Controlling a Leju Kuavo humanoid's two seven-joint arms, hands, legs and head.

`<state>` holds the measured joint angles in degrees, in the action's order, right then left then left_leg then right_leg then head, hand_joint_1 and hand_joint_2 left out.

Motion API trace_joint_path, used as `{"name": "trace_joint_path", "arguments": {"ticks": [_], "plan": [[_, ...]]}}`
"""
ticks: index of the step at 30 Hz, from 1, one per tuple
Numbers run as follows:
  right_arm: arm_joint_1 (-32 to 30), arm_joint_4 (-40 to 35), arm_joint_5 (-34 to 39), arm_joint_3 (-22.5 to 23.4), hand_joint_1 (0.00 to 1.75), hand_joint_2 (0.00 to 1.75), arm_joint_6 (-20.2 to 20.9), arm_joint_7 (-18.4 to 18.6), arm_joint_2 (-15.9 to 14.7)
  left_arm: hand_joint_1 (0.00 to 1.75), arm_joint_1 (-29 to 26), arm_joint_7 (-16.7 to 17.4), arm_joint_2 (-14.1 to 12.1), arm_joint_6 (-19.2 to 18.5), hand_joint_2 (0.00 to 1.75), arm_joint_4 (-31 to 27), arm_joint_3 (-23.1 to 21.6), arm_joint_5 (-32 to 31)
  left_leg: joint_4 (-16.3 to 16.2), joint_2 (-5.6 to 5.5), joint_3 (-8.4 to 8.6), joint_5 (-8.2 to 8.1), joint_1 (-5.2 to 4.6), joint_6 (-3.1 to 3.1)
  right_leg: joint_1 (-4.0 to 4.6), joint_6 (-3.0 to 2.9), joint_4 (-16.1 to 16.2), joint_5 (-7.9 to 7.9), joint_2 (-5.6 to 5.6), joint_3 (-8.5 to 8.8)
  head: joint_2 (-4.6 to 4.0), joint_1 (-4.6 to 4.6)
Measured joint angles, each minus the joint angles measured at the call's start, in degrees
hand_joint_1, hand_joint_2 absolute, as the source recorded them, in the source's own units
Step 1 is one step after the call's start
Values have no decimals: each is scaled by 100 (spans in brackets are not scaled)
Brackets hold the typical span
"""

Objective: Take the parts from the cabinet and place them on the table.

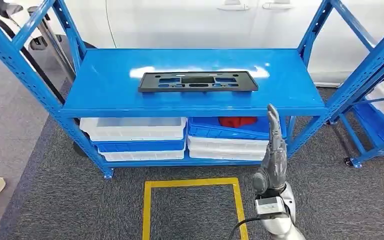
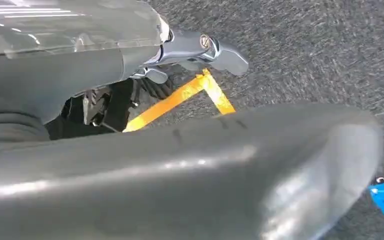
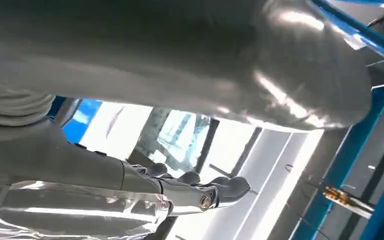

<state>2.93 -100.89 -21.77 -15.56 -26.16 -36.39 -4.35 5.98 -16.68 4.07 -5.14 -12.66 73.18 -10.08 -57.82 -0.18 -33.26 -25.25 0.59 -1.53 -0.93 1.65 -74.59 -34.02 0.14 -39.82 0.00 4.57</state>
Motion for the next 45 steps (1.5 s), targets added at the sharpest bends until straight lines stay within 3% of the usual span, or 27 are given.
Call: {"name": "trace_joint_path", "arguments": {"ticks": [2,3,4,9,10,13,14,15,16,18,20,23,24,25,27,29,30,31,33,34,35,38,40,41,43,44,45], "plan": [[2,6,4,9,0,0,-2,0,0,0,-6,0,9,2,0,0,0,0,-24,-9,90,-65,9,34,-22,-10,958,669,-8,378,0,0],[4,6,4,13,0,0,-2,0,0,0,-4,0,15,2,0,0,0,0,-33,-13,109,-98,8,68,-30,-22,1398,878,-13,554,0,-2],[5,15,4,20,0,0,0,2,0,0,7,0,15,2,0,0,0,0,-71,-19,104,-130,-39,112,13,-29,1518,779,-9,611,0,-2],[-20,17,13,68,0,0,53,4,0,0,12,-7,7,-2,0,0,0,0,-86,-2,108,-181,-4,267,-12,-209,1605,782,16,649,0,0],[-20,17,20,68,0,0,83,4,0,0,15,-11,7,-11,0,0,0,0,-289,-2,37,-311,0,288,-8,-232,1617,771,12,676,0,0],[-42,28,26,68,0,0,101,4,2,0,1,-13,9,-28,0,0,-2,-17,-1549,-3,-586,-874,9,330,27,-289,1612,745,-8,692,0,0],[-50,44,46,68,0,0,107,7,2,0,-9,-13,9,-33,0,0,-2,-17,-1811,-3,-738,-900,8,335,39,-300,1606,738,-6,696,0,0],[-55,59,52,68,0,0,125,7,2,0,-15,-13,9,-35,0,0,0,-17,-1753,-3,-736,-781,8,325,45,-306,1603,728,1,708,0,0],[-57,63,61,68,0,0,135,7,2,0,-16,-13,7,-35,0,0,0,-9,-1462,-3,-621,-566,6,305,53,-303,1600,717,10,725,0,0],[-56,66,76,68,0,0,162,4,2,0,-10,-13,2,-48,0,0,-2,-9,-470,-3,-170,-21,-2,221,67,-285,1601,682,18,790,0,0],[-51,74,89,68,0,0,177,4,2,0,0,-11,-4,-52,0,0,-2,-24,-64,0,12,-49,-50,154,101,-233,1574,658,23,775,0,0],[-53,90,98,72,0,0,175,-2,4,0,2,-15,-4,-59,0,0,-2,-17,-62,-8,-12,-35,-70,94,74,-141,1625,678,16,782,0,0],[-48,87,100,77,0,0,175,-4,4,0,-4,-15,0,-68,0,0,-2,-7,23,6,41,5,7,50,98,-104,1608,642,12,791,0,0],[-44,94,103,79,0,0,175,-13,4,0,-6,-24,0,-74,0,0,0,0,54,8,70,9,-2,29,84,-75,1483,562,9,757,0,-2],[-39,105,103,79,0,0,175,-17,4,0,1,-39,0,-85,0,0,-2,0,54,14,69,-1,-3,-6,57,-37,702,147,10,360,0,-2],[-55,131,105,81,0,0,175,-18,4,0,-3,-44,0,-92,0,0,-2,0,50,14,69,-14,-8,-17,26,2,-52,-72,10,-61,0,0],[-54,149,107,81,0,0,177,-17,5,0,-6,-44,0,-96,0,0,-2,0,47,12,78,-19,-7,-12,9,14,-81,17,6,-107,0,0],[-51,160,113,81,0,0,177,-17,5,0,-6,-44,0,-100,0,0,-2,0,43,9,91,-32,-4,-7,-5,21,143,215,0,-24,0,-2],[-35,162,114,81,0,0,177,-17,5,0,-11,-44,2,-105,0,0,-2,0,17,0,132,-67,3,33,-29,8,1145,763,-10,448,0,0],[-19,162,116,83,0,0,177,-17,4,0,-9,-44,4,-107,0,0,-2,0,4,0,135,-87,3,60,-31,-13,1548,816,-14,624,0,-2],[-11,162,114,83,0,0,177,-15,7,0,-2,-44,2,-112,0,0,-2,0,-40,-8,112,-117,-43,106,11,-39,1593,783,-12,637,0,0],[-13,164,116,83,0,0,177,-18,9,0,-1,-48,2,-116,0,0,-2,0,13,-3,141,-113,-31,198,27,-132,1580,773,9,623,0,0],[-5,162,118,87,0,0,177,-20,13,0,-3,-50,-9,-118,0,0,-2,0,-110,0,133,-197,-1,263,-15,-214,1661,801,1,700,0,-2],[7,162,118,87,0,0,179,-20,15,0,1,-50,-7,-118,0,0,-2,0,-379,-1,8,-359,-2,284,-19,-249,1665,787,-9,715,0,0],[2,164,118,87,0,0,184,-20,17,0,-8,-50,-2,-120,0,0,-2,-17,-1386,1,-513,-801,13,328,0,-279,1660,769,-13,728,0,0],[2,166,118,87,0,0,186,-20,17,0,-14,-50,-2,-120,0,0,-2,-17,-1742,1,-717,-883,13,338,10,-288,1657,758,-11,733,0,0],[0,173,118,87,0,0,186,-20,17,0,-19,-50,-2,-118,0,0,-2,-17,-1848,1,-812,-829,13,340,15,-288,1656,745,-7,747,0,0]]}}
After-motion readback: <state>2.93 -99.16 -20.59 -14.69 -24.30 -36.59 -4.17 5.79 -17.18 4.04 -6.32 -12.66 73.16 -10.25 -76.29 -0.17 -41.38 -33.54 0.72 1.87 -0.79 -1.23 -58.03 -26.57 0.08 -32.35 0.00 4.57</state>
